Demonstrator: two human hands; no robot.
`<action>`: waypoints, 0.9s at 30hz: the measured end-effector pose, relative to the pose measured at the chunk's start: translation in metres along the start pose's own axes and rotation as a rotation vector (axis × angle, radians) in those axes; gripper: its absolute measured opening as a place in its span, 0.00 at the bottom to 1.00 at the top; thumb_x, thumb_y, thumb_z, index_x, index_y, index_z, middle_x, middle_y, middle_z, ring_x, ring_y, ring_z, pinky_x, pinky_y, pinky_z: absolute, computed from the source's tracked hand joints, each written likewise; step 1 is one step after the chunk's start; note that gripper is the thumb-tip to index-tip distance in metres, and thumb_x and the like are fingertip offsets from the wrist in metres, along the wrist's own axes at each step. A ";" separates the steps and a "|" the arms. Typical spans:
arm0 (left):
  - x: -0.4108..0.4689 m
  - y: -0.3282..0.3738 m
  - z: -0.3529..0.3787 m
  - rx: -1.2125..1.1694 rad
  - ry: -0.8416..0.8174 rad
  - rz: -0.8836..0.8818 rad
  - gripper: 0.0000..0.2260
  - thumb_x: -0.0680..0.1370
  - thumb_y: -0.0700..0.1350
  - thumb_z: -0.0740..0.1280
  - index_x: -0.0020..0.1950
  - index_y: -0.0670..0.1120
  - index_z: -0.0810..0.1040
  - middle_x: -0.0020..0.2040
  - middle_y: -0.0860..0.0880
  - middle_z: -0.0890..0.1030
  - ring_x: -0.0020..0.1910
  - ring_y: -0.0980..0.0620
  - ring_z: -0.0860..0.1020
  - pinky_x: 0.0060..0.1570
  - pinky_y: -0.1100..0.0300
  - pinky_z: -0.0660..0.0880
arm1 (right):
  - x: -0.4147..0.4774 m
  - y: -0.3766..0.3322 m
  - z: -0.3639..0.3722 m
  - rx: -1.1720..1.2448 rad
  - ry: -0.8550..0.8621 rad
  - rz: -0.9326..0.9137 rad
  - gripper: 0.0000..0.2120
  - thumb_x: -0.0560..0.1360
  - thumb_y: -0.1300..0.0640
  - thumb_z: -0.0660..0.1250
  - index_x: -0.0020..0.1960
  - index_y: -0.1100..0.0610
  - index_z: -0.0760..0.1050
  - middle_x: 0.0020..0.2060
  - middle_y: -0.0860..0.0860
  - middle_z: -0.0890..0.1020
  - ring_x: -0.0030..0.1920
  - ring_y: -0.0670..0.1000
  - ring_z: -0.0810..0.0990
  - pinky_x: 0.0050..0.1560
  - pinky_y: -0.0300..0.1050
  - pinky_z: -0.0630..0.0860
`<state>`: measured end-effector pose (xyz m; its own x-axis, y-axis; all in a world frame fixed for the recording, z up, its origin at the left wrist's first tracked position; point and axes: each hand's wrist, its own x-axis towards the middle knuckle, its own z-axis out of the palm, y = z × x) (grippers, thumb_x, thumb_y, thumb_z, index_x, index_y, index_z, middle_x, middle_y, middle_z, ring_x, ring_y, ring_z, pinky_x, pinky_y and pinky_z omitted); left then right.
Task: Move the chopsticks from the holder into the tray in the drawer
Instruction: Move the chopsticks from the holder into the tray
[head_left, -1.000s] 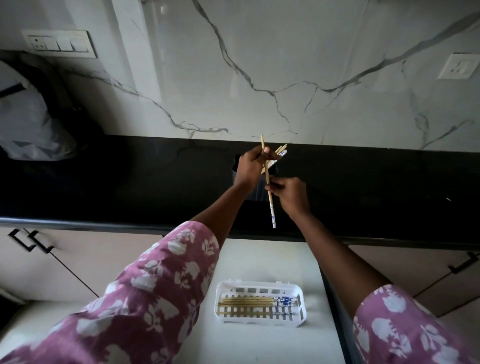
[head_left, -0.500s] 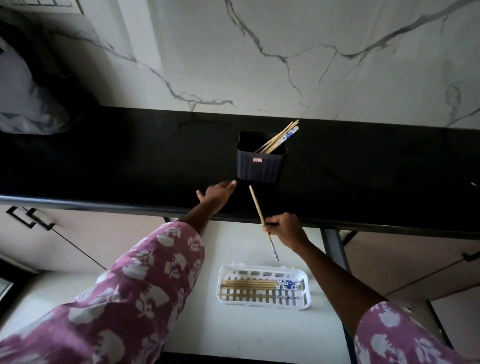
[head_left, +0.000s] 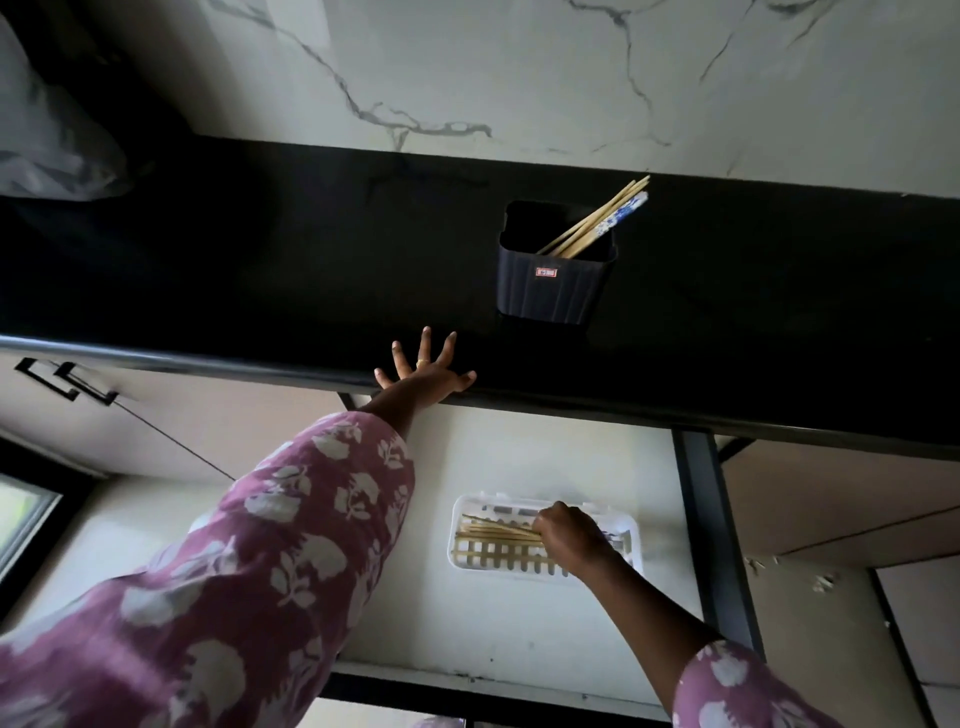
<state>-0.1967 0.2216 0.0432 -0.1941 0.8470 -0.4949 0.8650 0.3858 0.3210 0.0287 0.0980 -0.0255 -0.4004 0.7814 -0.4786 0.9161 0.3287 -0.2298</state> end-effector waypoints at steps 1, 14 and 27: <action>0.000 0.000 0.000 -0.003 -0.002 -0.001 0.32 0.74 0.68 0.55 0.72 0.67 0.42 0.76 0.59 0.37 0.74 0.40 0.35 0.66 0.32 0.39 | 0.000 0.000 0.004 -0.020 -0.010 -0.009 0.17 0.72 0.69 0.56 0.29 0.56 0.56 0.33 0.57 0.70 0.45 0.58 0.79 0.40 0.45 0.69; -0.001 0.001 -0.002 0.005 -0.019 -0.011 0.32 0.75 0.66 0.56 0.73 0.67 0.41 0.76 0.59 0.35 0.74 0.40 0.34 0.67 0.33 0.39 | 0.009 -0.020 0.027 -0.012 -0.075 0.031 0.13 0.76 0.57 0.58 0.49 0.63 0.78 0.53 0.62 0.81 0.56 0.60 0.79 0.52 0.46 0.73; 0.000 0.000 -0.003 0.022 -0.057 -0.027 0.31 0.73 0.70 0.52 0.72 0.68 0.43 0.77 0.58 0.41 0.74 0.38 0.37 0.66 0.32 0.39 | 0.003 0.018 -0.075 -0.186 0.664 -0.197 0.10 0.56 0.70 0.75 0.33 0.60 0.79 0.26 0.54 0.81 0.26 0.54 0.80 0.22 0.41 0.76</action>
<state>-0.1979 0.2229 0.0452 -0.1917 0.8139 -0.5484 0.8698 0.3997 0.2892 0.0459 0.1463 0.0322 -0.5145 0.8368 0.1874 0.8406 0.5353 -0.0823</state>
